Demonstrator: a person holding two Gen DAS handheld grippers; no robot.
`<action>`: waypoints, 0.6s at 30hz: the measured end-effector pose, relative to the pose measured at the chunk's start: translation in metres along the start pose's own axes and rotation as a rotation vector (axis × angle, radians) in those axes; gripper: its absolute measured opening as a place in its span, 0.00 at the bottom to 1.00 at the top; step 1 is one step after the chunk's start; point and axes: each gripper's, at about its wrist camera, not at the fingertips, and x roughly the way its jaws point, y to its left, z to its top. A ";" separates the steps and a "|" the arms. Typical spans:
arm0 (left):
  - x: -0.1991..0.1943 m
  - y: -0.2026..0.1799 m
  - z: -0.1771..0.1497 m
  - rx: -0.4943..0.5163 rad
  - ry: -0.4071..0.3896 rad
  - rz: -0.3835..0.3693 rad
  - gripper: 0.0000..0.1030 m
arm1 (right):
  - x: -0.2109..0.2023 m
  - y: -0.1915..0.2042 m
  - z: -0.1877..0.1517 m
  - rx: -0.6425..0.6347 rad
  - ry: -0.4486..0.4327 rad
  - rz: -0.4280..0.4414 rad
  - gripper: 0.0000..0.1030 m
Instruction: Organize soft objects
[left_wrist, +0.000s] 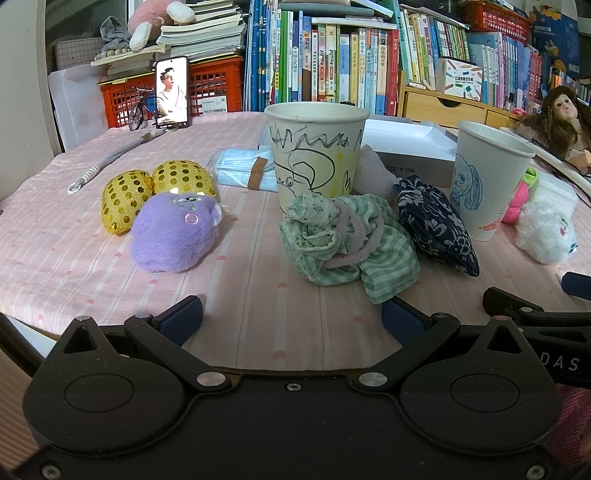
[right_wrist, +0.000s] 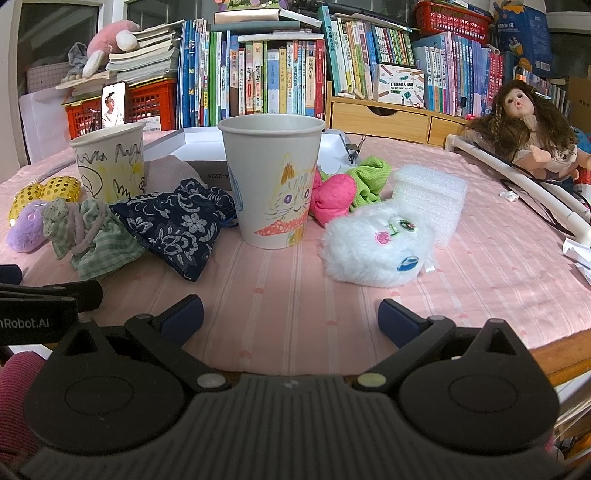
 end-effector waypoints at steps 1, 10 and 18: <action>0.000 0.000 0.000 0.000 0.000 0.000 1.00 | 0.000 0.000 0.000 0.000 -0.001 0.000 1.00; -0.001 0.001 0.002 0.010 -0.004 -0.010 1.00 | -0.001 0.000 0.000 0.003 -0.007 0.002 1.00; -0.013 0.006 0.008 0.013 -0.049 -0.032 0.92 | -0.010 0.000 0.001 0.026 -0.043 0.099 0.93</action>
